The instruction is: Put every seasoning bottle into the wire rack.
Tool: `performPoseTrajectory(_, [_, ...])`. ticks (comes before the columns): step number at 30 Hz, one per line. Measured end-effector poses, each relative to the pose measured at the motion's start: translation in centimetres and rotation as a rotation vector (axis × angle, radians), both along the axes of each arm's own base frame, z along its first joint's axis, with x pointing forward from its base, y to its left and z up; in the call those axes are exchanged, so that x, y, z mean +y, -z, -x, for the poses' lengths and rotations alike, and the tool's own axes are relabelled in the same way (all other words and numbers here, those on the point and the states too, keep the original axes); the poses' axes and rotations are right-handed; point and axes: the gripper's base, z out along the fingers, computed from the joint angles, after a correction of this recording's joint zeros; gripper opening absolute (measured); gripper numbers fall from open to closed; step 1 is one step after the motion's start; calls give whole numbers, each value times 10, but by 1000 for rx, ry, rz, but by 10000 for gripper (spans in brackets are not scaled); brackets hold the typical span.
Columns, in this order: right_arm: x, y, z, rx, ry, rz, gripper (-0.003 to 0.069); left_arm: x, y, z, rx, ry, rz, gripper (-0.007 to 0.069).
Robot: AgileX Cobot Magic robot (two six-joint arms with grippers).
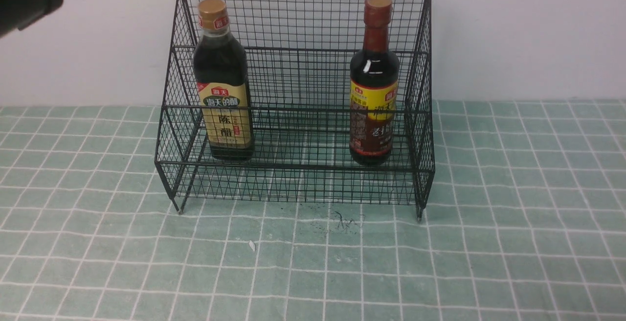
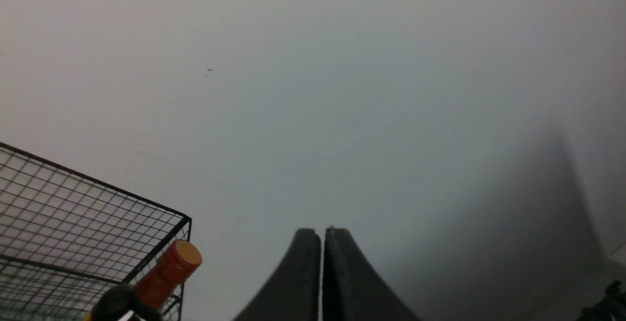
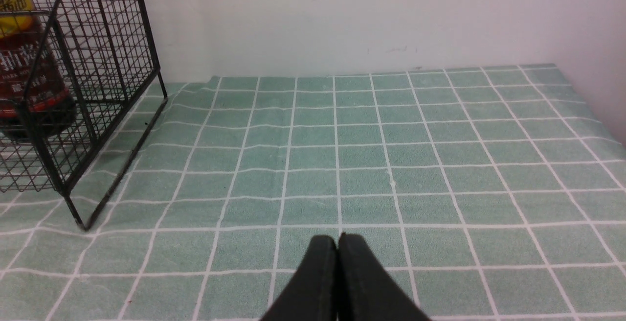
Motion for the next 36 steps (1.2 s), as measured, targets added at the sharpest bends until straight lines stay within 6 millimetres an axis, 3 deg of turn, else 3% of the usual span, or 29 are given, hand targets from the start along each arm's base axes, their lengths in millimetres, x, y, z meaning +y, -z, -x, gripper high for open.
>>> performPoseTrajectory(4, [0,0,0,0,0,-2,-15,4,-5,7,-48,-29,-37,-6])
performPoseTrajectory(9, [0,0,0,0,1,-3,-15,14,-20,34,-182,-62,-101,-6])
performPoseTrajectory(13, [0,0,0,0,1,-3,-15,32,-38,77,-347,-132,-137,-6])
performPoseTrajectory(18, [0,0,0,0,1,-3,-15,51,-44,108,-430,-243,-136,-6])
performPoseTrajectory(25, [0,0,0,0,1,-3,-15,61,-27,130,-447,-281,-145,-6])
performPoseTrajectory(29, [0,0,0,0,1,-3,-15,61,-6,140,-453,-265,-255,-6])
performPoseTrajectory(32, [0,0,0,0,1,-3,-15,61,30,142,-378,-260,-396,-6])
performPoseTrajectory(33, [0,0,0,0,1,-3,-15,61,30,143,-379,-261,-397,-6])
performPoseTrajectory(34, [0,0,0,0,1,-3,-15,63,53,140,-331,-286,-472,-6])
performPoseTrajectory(35, [0,0,0,0,1,-3,-15,64,56,141,-327,-293,-476,-6])
performPoseTrajectory(36, [0,0,0,0,1,-3,-15,65,81,139,-283,-329,-542,-6])
